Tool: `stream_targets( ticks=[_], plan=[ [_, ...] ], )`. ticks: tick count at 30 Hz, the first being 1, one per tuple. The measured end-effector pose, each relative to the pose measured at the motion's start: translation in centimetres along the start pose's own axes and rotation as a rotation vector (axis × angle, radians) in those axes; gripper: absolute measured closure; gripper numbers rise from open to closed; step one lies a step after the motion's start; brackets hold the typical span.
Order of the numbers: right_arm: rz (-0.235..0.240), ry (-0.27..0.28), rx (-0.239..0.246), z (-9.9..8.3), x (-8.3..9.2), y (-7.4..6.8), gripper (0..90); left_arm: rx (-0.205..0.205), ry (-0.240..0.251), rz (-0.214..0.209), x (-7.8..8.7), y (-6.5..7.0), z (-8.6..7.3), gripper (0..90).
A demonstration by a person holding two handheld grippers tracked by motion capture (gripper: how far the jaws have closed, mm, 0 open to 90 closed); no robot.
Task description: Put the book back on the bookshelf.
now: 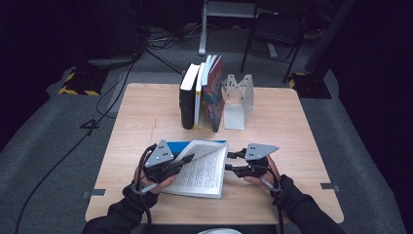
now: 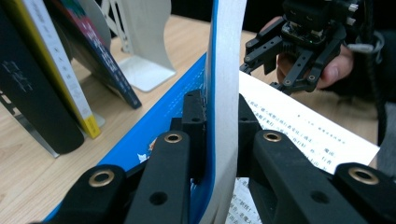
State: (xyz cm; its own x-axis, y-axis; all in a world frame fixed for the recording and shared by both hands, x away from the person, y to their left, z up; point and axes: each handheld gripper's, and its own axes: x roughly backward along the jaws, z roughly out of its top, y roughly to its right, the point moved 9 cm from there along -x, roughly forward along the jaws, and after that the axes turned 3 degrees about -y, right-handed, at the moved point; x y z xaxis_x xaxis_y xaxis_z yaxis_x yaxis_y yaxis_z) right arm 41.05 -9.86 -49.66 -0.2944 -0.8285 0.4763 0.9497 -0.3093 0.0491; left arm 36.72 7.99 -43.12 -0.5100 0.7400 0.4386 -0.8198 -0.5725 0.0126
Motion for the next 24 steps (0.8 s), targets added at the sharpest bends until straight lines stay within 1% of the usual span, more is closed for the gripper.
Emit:
stream_targets(
  ticks=[2,3,4,5,6,7,8,10,11,13,14,15,17,18,20,21,22,24],
  plan=[
    [-0.008,0.025,0.005,1.1,0.4,-0.1,55.4,0.001,0.008,-0.004,0.2,0.0,0.1,81.2],
    [-0.008,0.025,0.005,1.1,0.4,-0.1,55.4,0.000,0.016,-0.007,0.3,0.1,0.3,81.2],
    [-0.002,0.057,0.009,2.0,0.8,-0.3,55.4,-0.007,0.022,-0.013,0.3,0.1,0.5,81.2],
    [0.000,0.069,0.012,2.4,1.1,-0.3,55.4,-0.016,0.032,-0.020,0.2,0.2,0.9,81.2],
    [0.000,0.069,0.012,2.4,1.1,-0.3,55.4,-0.016,0.032,-0.020,0.2,0.2,0.9,81.2],
    [-0.009,0.089,0.019,3.2,1.5,-0.1,55.5,-0.033,0.024,-0.023,-0.1,0.5,1.0,81.1],
    [-0.009,0.089,0.019,3.2,1.5,-0.1,55.5,-0.033,0.024,-0.023,-0.1,0.5,1.0,81.0],
    [-0.030,0.094,0.033,3.8,1.7,0.1,55.5,-0.066,0.023,-0.023,-0.3,0.8,0.9,80.7],
    [-0.033,0.103,0.033,4.1,1.7,0.2,55.5,-0.072,0.029,-0.028,-0.2,0.9,0.8,80.3],
    [-0.019,0.116,0.041,4.6,1.6,0.1,55.5,-0.095,0.036,-0.021,0.2,1.0,0.4,79.9],
    [-0.018,0.120,0.050,4.9,1.5,0.0,55.5,-0.098,0.041,-0.014,0.4,1.1,0.3,79.5],
    [-0.021,0.124,0.055,5.1,1.4,-0.2,55.5,-0.095,0.045,-0.013,0.5,1.1,0.0,79.0],
    [-0.033,0.136,0.059,5.5,1.3,-0.4,55.4,-0.072,0.051,-0.021,0.7,1.4,-0.5,77.2],
    [-0.039,0.139,0.064,5.7,1.2,-0.5,55.4,-0.063,0.055,-0.011,0.7,1.5,-0.7,75.8],
    [-0.057,0.121,0.075,5.8,1.0,-0.6,54.0,-0.039,0.058,0.000,0.8,1.7,-1.1,72.6],
    [-0.057,0.121,0.075,5.8,1.0,-0.6,54.0,-0.039,0.058,0.000,0.8,1.7,-1.1,71.6],
    [-0.058,0.118,0.075,5.8,0.9,-0.7,54.0,-0.026,0.061,0.001,0.9,1.8,-1.3,71.6],
    [-0.050,0.118,0.083,6.0,0.7,-1.0,53.9,0.019,0.073,-0.007,1.2,1.7,-1.7,69.5]
  ],
)
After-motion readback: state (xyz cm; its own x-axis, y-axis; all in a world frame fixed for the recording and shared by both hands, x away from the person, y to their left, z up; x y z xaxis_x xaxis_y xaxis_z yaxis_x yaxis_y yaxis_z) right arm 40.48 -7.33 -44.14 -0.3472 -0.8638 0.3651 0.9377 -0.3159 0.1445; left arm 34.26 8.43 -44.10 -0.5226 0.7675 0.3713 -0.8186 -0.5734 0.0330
